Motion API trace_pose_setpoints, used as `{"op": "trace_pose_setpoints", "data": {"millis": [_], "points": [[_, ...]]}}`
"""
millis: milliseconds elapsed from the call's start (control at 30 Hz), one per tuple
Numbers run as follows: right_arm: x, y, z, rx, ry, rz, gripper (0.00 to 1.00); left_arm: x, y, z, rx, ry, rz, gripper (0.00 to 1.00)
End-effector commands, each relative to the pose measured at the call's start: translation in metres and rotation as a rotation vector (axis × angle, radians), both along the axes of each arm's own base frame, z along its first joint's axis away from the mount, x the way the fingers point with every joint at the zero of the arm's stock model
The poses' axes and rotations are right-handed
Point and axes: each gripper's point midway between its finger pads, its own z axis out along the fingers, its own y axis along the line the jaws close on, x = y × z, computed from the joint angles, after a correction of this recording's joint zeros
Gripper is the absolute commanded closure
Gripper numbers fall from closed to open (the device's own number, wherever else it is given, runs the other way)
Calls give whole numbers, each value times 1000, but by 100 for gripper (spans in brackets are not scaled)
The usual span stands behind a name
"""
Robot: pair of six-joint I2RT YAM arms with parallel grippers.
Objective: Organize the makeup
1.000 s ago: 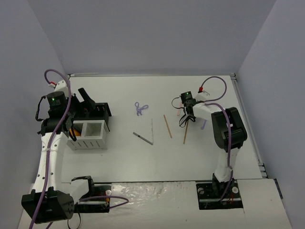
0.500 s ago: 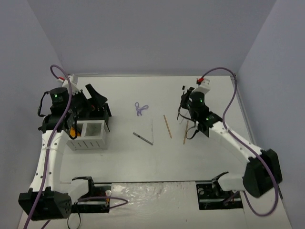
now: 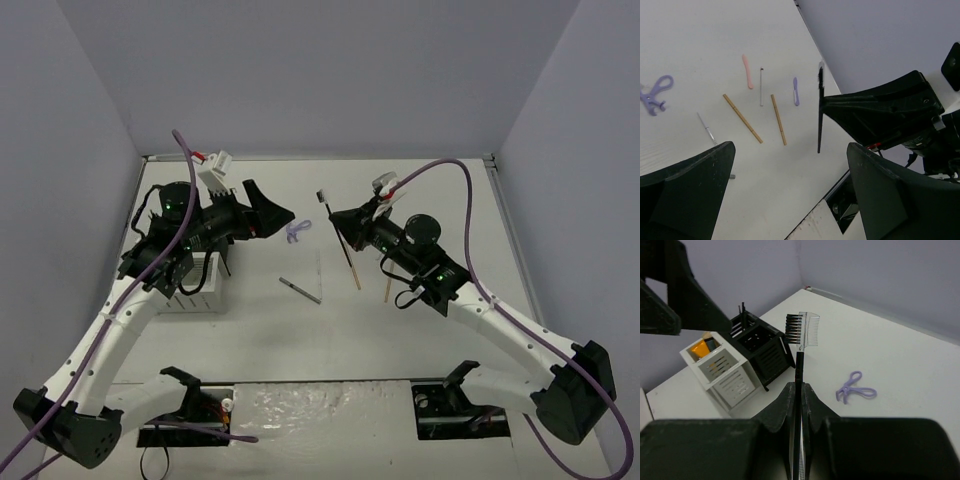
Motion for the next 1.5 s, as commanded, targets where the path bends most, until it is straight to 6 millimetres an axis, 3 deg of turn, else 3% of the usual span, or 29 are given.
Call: {"op": "trace_pose_setpoints", "data": {"millis": [0,300,500,800,1333,1400,1467], "points": [[-23,29,37,50,-155,160,100,6,-23,48,-68,-127,12,7],[-31,41,35,63,-153,193,100,18,-43,40,-56,-110,66,15],[-31,42,36,80,-150,194,100,24,-49,25,-61,-60,79,37],[-27,43,31,104,-131,172,100,23,-59,29,-96,-74,64,61],[-22,48,28,147,-105,166,100,25,-69,13,-72,-48,54,97],[-21,48,28,148,-102,160,95,26,-68,13,-66,-52,57,100],[-20,47,27,151,-96,150,84,26,-66,13,-55,-57,64,100]]}}
